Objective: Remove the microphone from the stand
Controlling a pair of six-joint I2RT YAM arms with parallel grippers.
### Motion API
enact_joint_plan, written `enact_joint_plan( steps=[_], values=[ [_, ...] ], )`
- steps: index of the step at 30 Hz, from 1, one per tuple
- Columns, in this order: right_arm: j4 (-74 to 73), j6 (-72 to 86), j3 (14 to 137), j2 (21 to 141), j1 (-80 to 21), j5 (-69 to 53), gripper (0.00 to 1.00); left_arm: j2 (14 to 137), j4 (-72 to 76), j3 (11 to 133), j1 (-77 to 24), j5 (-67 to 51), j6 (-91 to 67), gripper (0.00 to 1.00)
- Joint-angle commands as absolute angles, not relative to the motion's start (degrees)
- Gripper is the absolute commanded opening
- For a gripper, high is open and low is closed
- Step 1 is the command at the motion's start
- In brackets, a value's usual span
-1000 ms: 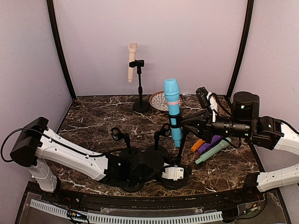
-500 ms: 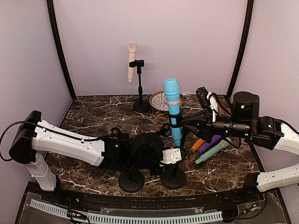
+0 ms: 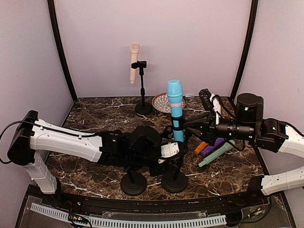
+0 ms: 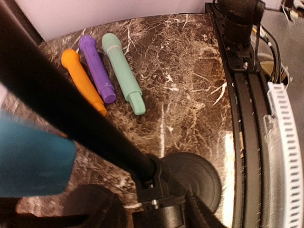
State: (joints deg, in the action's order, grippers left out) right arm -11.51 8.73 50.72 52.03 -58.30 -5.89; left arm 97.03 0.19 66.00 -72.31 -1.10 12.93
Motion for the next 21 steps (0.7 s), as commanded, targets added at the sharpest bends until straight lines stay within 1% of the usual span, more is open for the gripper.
enact_joint_plan(
  steps=[1,2,4,7,8,13,15,19,21],
  values=[
    [-4.04,9.59,52.12,51.24,-58.89,-6.42,0.00,92.44,3.94,63.82,-74.60,5.56,23.44,0.58],
    [-4.02,9.64,52.10,51.28,-58.85,-6.37,0.00,92.36,4.47,63.11,-75.56,8.22,24.64,0.62],
    [-3.88,9.58,52.12,51.33,-58.89,-6.48,0.00,92.51,5.56,62.51,-76.69,11.84,27.66,0.64],
    [-3.66,9.60,52.03,51.35,-58.88,-6.48,0.00,93.47,7.13,61.78,-78.63,17.88,32.15,0.65],
    [-3.69,9.51,52.09,51.36,-58.89,-6.42,0.00,93.81,7.52,61.61,-79.00,18.92,32.95,0.64],
    [-3.86,9.50,52.12,51.33,-58.83,-6.44,0.00,94.97,10.18,61.48,-80.08,23.95,34.36,0.48],
    [-3.85,9.50,52.12,51.23,-58.84,-6.39,0.00,95.22,10.54,61.64,-80.15,24.78,33.97,0.39],
    [-3.85,9.53,52.03,51.15,-58.89,-6.41,0.00,95.60,10.44,62.10,-80.16,25.04,32.79,0.27],
    [-3.82,9.51,52.03,51.07,-58.86,-6.49,0.00,95.70,10.08,62.28,-80.16,24.82,32.17,0.23]
  ],
)
